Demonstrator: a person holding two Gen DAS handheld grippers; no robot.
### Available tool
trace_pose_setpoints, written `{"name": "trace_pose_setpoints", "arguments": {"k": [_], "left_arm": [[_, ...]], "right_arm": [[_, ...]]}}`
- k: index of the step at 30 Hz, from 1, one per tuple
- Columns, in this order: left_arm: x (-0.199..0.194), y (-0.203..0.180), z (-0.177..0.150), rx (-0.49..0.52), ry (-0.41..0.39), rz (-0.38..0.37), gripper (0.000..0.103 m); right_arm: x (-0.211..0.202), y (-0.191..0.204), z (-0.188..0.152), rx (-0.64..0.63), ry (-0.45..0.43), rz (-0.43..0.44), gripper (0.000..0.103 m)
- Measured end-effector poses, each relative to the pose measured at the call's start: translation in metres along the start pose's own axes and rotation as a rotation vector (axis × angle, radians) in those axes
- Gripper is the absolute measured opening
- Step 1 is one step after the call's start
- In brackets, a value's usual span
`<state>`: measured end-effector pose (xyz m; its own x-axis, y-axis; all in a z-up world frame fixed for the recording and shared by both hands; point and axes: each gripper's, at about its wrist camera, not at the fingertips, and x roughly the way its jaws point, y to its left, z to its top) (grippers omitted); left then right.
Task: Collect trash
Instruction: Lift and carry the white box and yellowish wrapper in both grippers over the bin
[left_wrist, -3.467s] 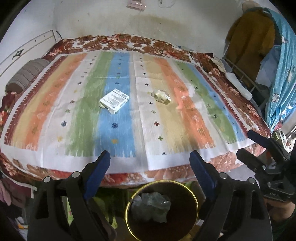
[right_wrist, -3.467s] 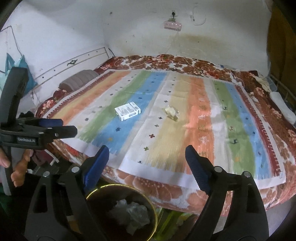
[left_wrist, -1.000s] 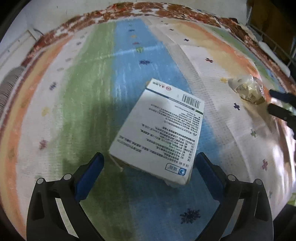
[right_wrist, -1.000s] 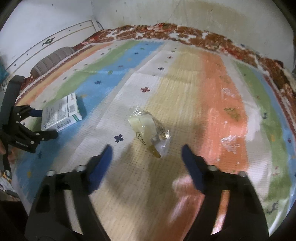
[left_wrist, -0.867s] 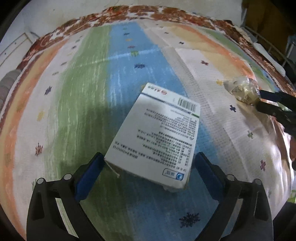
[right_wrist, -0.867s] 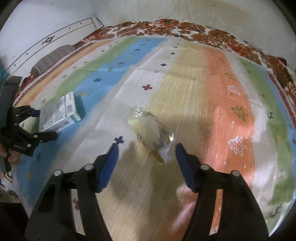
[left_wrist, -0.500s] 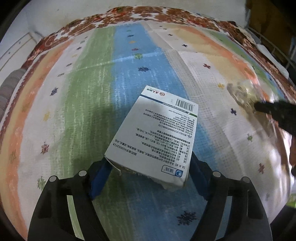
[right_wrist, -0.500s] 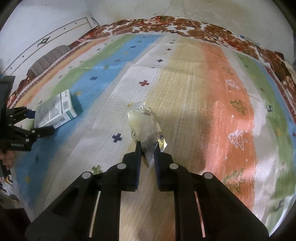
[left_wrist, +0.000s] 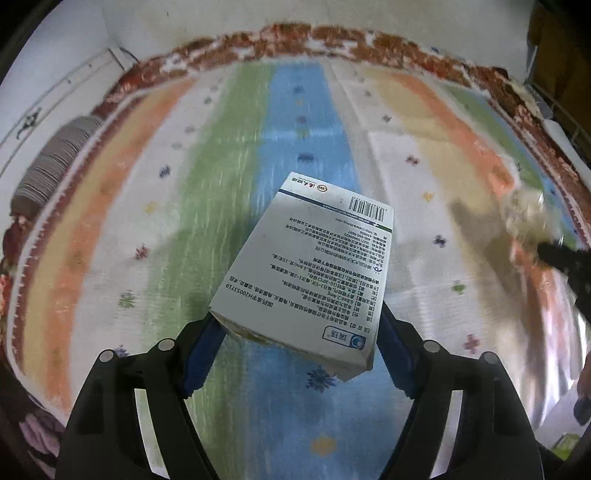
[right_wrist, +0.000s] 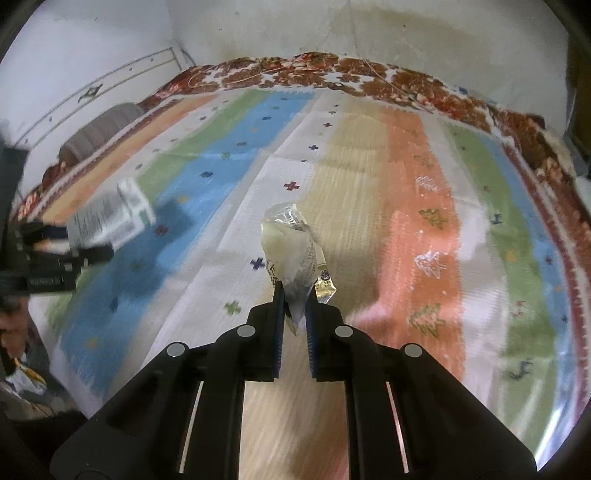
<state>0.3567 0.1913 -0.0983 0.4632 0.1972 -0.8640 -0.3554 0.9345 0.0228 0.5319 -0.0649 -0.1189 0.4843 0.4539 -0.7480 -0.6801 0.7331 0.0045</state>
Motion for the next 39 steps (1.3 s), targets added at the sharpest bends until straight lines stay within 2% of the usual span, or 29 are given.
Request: {"name": "trace_pose_setpoints", "arguments": {"k": [4, 10, 15, 20, 24, 27, 31, 39], "left_arm": [[-0.021, -0.009, -0.005, -0.017, 0.023, -0.028, 0.075], [-0.041, -0.012, -0.021, -0.087, 0.078, -0.087, 0.075], [-0.067, -0.016, -0.035, -0.092, 0.056, -0.118, 0.075], [-0.088, -0.021, -0.046, -0.105, 0.052, -0.153, 0.075], [-0.111, -0.028, -0.053, -0.119, 0.034, -0.214, 0.075], [-0.127, -0.031, -0.060, -0.135, 0.017, -0.261, 0.075], [-0.147, -0.037, -0.073, -0.138, -0.002, -0.324, 0.075], [-0.180, -0.041, -0.106, -0.155, -0.039, -0.395, 0.075]], "right_arm": [[-0.035, 0.024, -0.010, -0.119, -0.002, -0.032, 0.009], [-0.076, 0.030, -0.027, -0.074, 0.006, -0.002, 0.009], [-0.101, 0.035, -0.034, -0.044, 0.010, 0.019, 0.009], [-0.115, 0.034, -0.045, 0.008, 0.062, 0.014, 0.009], [-0.132, 0.029, -0.052, 0.079, 0.065, 0.022, 0.009], [-0.150, 0.030, -0.057, 0.127, 0.052, 0.047, 0.009], [-0.173, 0.041, -0.065, 0.130, 0.024, 0.061, 0.009], [-0.212, 0.051, -0.094, 0.187, -0.027, 0.105, 0.009]]}}
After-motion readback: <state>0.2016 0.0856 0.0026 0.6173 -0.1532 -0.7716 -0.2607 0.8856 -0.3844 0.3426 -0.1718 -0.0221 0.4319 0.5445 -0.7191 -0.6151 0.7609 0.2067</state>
